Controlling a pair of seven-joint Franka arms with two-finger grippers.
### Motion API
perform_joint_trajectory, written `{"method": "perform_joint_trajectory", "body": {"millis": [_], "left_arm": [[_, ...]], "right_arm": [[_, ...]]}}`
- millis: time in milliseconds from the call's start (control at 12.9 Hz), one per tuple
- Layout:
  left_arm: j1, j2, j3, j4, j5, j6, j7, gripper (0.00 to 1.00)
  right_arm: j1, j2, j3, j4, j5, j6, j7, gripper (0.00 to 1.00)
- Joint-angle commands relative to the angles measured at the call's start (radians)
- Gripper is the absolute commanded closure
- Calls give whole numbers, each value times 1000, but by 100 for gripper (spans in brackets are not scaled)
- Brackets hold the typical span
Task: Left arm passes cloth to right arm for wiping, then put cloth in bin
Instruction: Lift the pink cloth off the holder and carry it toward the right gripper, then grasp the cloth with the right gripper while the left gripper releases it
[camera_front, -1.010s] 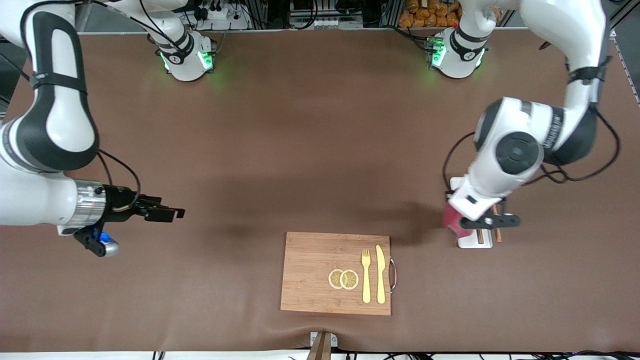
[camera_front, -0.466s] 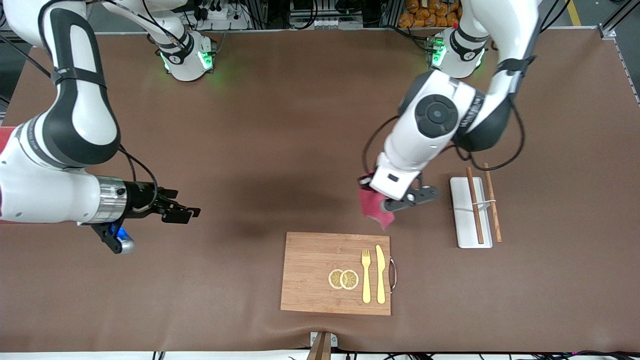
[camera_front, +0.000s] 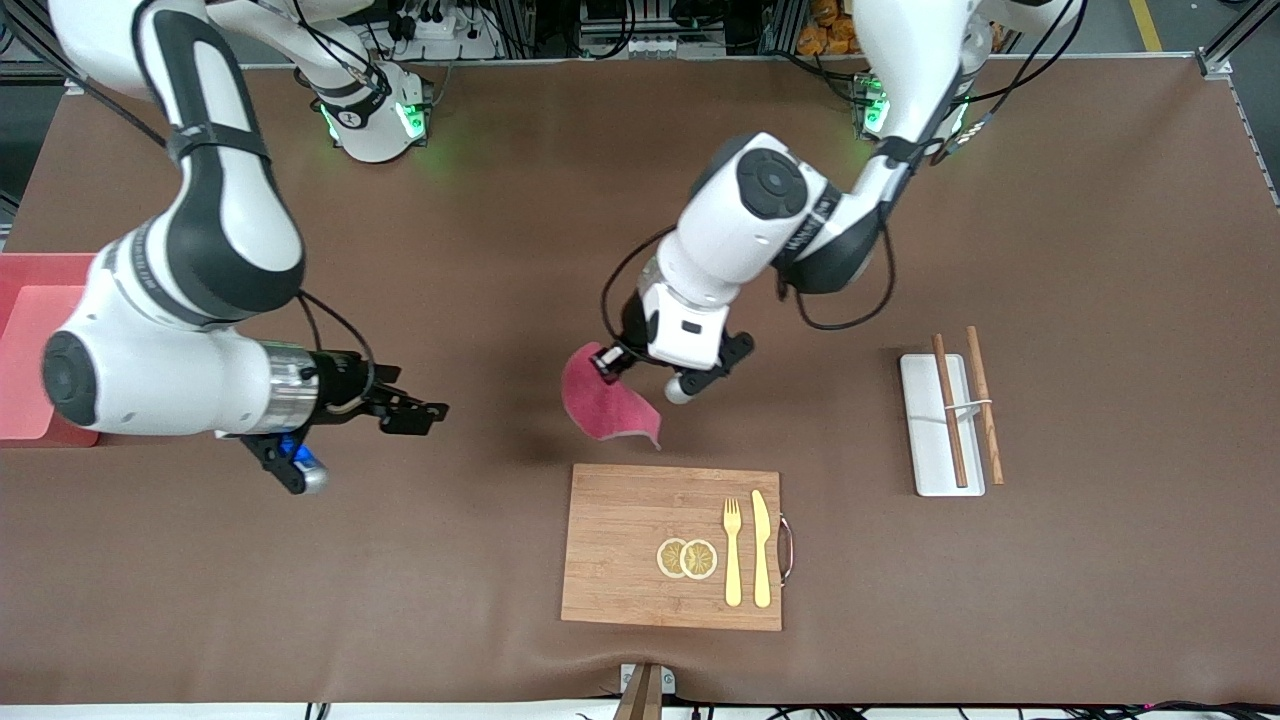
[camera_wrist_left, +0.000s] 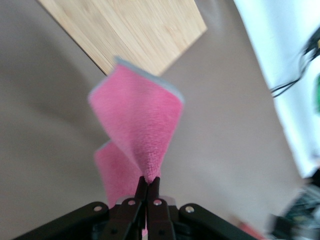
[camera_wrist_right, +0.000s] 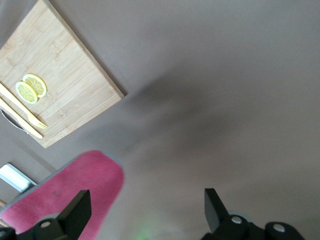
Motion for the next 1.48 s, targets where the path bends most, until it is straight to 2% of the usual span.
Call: {"method": "perform_joint_trajectory", "body": {"millis": [0,388,777,854,932,1010,1087,1165,1398], "left_arm": [[-36,67,5,67,-31,172,-235,100],[-65,70,3,67,-41,239,-456,100],[-79,72,3,68,-41,271,-570,100],[-79,72,3,67,-41,269,-568,100],[-79,72,3,67,-41,269,-567,100],[-77,72,3,67,-41,269,-565,100],[-77,72,5,67,-41,269,-562,100],[-75,70,5,67,-40,269,-559,95],[-72,56,8,64,-32,259,-561,0]], "right_arm": [[24,8,-6,-6,-2,24,176,0],[54,16,-4,-41,73,121,399,0],[118,17,-6,-74,74,181,434,0],[120,17,-6,-74,66,185,433,38],[118,14,-6,-74,55,182,401,63],[118,13,-6,-74,40,172,314,100],[118,8,-6,-74,29,161,269,100],[110,7,-6,-74,25,158,264,100],[112,5,-6,-66,-26,159,263,100]]}}
